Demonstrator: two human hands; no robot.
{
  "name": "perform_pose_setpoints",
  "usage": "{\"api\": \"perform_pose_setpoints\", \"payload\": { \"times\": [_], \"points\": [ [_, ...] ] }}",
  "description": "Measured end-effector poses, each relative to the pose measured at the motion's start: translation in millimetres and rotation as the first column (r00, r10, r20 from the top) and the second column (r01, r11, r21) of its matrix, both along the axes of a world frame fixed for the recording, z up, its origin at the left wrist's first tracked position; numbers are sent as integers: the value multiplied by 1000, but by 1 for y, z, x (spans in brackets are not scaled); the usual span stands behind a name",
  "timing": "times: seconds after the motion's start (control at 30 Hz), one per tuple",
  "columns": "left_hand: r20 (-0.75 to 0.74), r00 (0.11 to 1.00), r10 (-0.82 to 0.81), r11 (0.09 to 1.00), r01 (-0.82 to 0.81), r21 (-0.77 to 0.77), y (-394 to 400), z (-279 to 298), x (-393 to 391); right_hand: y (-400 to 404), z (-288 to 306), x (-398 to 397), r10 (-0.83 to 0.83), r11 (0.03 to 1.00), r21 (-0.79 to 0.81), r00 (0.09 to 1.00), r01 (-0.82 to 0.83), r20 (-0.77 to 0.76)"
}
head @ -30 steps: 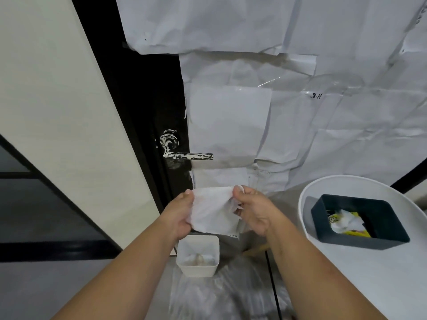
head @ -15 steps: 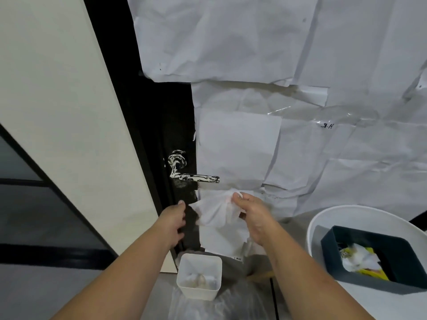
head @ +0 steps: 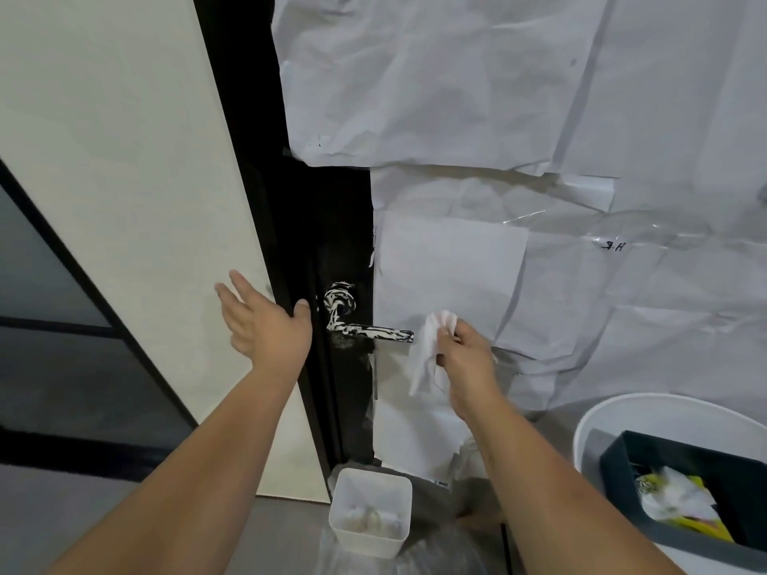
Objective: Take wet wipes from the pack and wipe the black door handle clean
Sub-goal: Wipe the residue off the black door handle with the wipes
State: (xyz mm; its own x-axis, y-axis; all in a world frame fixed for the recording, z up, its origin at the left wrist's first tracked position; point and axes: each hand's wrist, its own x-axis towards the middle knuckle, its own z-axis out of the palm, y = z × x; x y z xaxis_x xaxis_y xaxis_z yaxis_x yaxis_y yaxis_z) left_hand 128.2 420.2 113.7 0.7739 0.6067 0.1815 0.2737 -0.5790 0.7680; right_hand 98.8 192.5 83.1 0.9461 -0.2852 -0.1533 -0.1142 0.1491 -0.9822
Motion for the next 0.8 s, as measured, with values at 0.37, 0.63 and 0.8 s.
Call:
{"api": "perform_pose_setpoints", "payload": {
  "times": [0.37, 0.63, 0.8],
  "points": [
    [-87, 978, -188, 902, 207, 378, 26, 1, 28, 33, -25, 15, 18, 925, -379, 999, 1, 47],
    [-150, 960, -235, 910, 272, 313, 27, -5, 40, 38, -25, 16, 15, 809, -587, 998, 19, 53],
    [-157, 956, -248, 908, 286, 306, 28, -5, 40, 48, -23, 21, -104, 836, -548, 991, 41, -86]
  ]
}}
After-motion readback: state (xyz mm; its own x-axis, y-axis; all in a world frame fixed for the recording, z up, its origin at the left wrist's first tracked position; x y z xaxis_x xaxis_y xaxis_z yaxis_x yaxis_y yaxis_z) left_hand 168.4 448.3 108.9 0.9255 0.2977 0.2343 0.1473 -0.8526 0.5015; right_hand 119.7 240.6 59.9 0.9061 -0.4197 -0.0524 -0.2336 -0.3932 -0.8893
